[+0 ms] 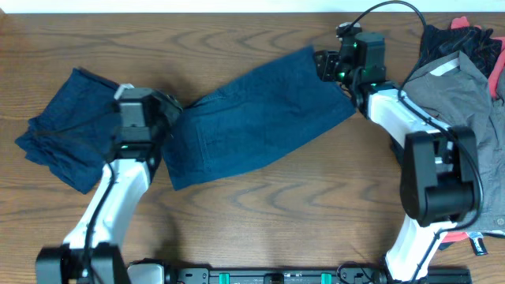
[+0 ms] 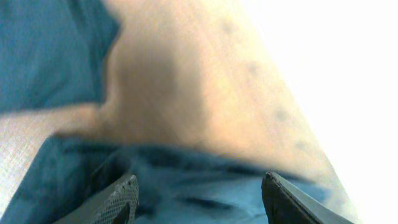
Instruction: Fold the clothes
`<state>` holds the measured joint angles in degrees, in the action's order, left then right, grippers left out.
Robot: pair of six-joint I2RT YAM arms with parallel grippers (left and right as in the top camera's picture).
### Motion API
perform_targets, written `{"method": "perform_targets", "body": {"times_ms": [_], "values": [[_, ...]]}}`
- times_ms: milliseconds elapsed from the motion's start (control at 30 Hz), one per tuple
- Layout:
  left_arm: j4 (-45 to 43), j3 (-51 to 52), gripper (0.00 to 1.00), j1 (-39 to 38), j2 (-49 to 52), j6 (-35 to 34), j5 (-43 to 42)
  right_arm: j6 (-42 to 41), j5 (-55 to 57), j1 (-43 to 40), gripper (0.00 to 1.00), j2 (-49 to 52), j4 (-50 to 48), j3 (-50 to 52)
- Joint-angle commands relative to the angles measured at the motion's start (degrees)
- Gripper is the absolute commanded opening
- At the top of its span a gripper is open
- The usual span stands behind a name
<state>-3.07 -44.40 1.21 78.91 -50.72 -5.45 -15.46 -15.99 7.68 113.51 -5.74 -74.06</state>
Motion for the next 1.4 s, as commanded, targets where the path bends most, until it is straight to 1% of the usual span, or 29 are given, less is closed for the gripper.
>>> {"method": "perform_targets", "body": {"times_ms": [0, 33, 67, 100, 167, 233, 333, 400, 533, 600, 633, 700, 800, 867, 933, 1000, 1100, 1200, 1267, 1300, 1367], "values": [[0.2, -0.9, 0.65, 1.3, -3.9, 1.4, -3.4, 1.2, -1.0, -1.6, 0.23, -6.6, 3.8, -1.3], [0.9, -0.9, 0.65, 1.2, -4.1, 1.5, -3.5, 2.2, -1.5, -1.7, 0.19, -7.0, 5.4, -1.3], [2.3, -0.9, 0.63, 0.7, -4.1, 1.6, -3.9, 3.2, -1.6, -1.7, 0.13, -7.1, 7.5, -1.3], [4.0, -0.8, 0.57, 0.0, -3.8, 1.7, -4.2, 3.7, -1.6, -1.5, 0.08, -7.1, 9.5, -1.3], [7.2, -0.8, 0.5, -1.8, -2.4, 3.4, -4.2, 6.2, -1.7, -0.8, 0.04, -5.9, 12.8, -1.2], [8.1, -0.8, 0.5, -4.0, 0.3, 5.4, -4.2, 8.9, -2.5, 0.3, 0.04, -3.9, 14.8, -1.2], [7.7, -0.8, 0.49, -6.5, 5.1, 7.5, -4.2, 10.2, -3.0, 1.9, 0.05, 0.0, 15.9, -1.2], [7.8, -0.8, 0.49, -7.0, 8.6, 7.6, -4.0, 10.2, -3.0, 2.5, 0.1, 2.4, 16.5, -1.2], [7.7, -0.8, 0.51, -6.4, 15.2, 7.6, -4.0, 10.2, -2.7, 2.4, 0.14, 5.9, 19.0, -1.2], [7.8, -0.8, 0.51, -6.1, 17.1, 7.6, -4.0, 10.1, -0.4, 2.1, 0.14, 6.4, 21.0, -1.2], [8.0, -0.8, 0.51, -6.0, 17.9, 7.6, -4.2, 10.1, 1.8, 1.9, 0.12, 6.5, 22.4, -1.2], [8.5, -0.8, 0.51, -6.0, 18.9, 7.6, -4.9, 10.1, 6.1, 1.6, 0.12, 6.5, 25.4, -1.2], [10.4, -0.8, 0.51, -6.1, 19.1, 7.9, -9.8, 9.3, 10.3, 1.1, 0.08, 6.5, 31.8, -1.2], [12.8, -0.8, 0.51, -6.3, 19.1, 10.5, -15.6, 7.3, 12.7, 0.7, 0.01, 6.5, 37.4, -1.2], [16.0, -0.8, 0.51, -6.6, 19.1, 13.4, -19.8, 3.7, 15.9, 0.2, 0.01, 6.5, 42.8, -1.2], [20.3, -0.8, 0.51, -6.5, 18.7, 16.3, -22.3, -0.5, 19.5, -0.3, 0.01, 6.5, 48.4, -1.2], [26.0, -0.9, 0.59, -6.0, 16.2, 20.7, -24.2, -3.0, 22.8, -0.9, 0.01, 6.4, 53.8, -1.2], [30.1, -0.9, 0.68, -5.0, 10.4, 26.0, -25.0, -2.9, 24.0, -1.5, 0.01, 5.7, 55.5, -1.2], [31.8, -0.9, 0.78, -4.0, 5.5, 29.5, -24.9, -2.9, 24.0, -1.9, 0.01, 4.6, 55.9, -1.3], [32.5, -0.9, 0.82, -3.5, 2.8, 30.9, -24.1, -2.9, 23.9, -2.2, 0.01, 3.6, 55.9, -1.3], [34.4, -0.9, 0.89, -2.7, -0.8, 30.7, -20.6, -2.9, 23.4, -2.5, 0.01, 1.4, 55.9, -1.3]]}}
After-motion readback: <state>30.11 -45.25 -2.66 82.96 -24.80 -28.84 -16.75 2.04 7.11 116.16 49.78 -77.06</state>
